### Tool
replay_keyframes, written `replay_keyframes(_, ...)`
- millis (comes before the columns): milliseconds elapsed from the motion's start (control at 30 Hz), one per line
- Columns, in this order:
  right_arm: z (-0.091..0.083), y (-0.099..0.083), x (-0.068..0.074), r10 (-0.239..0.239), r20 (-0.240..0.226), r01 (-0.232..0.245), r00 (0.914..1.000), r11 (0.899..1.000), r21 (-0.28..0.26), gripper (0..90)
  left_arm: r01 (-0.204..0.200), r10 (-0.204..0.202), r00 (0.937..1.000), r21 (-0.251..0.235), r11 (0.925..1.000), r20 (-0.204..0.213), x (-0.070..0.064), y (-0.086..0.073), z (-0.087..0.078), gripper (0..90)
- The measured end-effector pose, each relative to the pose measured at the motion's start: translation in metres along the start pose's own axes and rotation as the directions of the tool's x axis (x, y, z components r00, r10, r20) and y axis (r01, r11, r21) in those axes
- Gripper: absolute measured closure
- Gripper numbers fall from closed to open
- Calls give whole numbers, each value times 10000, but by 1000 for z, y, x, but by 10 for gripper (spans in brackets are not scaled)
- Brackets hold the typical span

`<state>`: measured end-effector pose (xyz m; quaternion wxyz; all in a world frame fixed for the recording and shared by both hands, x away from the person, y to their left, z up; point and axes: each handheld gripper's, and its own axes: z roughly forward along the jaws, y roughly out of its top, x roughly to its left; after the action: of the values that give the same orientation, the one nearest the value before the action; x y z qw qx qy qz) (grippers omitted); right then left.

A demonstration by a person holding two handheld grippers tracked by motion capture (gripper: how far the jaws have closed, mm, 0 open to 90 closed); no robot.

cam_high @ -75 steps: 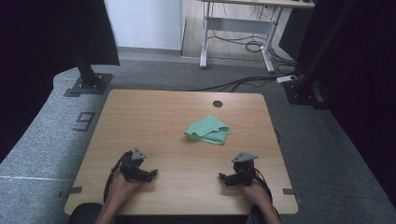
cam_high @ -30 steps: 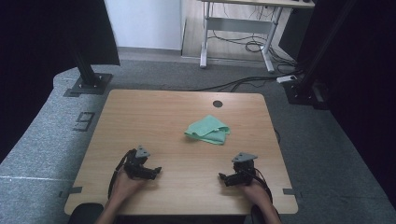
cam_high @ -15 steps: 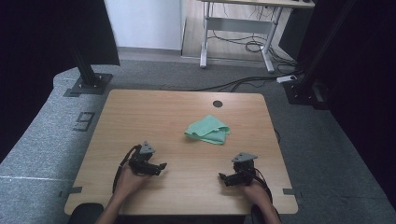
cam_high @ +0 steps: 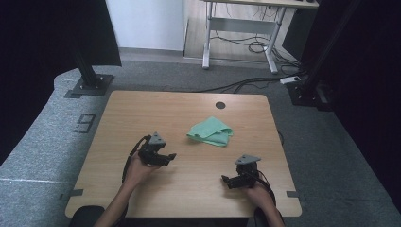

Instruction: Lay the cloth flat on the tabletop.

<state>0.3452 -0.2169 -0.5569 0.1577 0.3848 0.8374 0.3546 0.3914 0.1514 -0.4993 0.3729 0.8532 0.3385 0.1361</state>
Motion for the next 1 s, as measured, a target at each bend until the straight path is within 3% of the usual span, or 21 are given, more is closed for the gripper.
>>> replay_keyframes(433, 0, 0, 0, 7, 7, -7, 10000, 10000, -2, 0, -623, 626, 9976, -90, 9980, 302, -3, 39, 20, 405)
replay_keyframes(633, 0, 0, 0, 1, 2, -1, 10000, 10000, 1, 0, -930, 933, 9954, -96, 9956, 238, -2, 53, 30, 459)
replay_keyframes(1000, 0, 0, 0, -9, 1, 9, 10000, 10000, -4, 0, -1244, 1230, 9914, 304, 9918, 445, -5, 78, 60, 482)
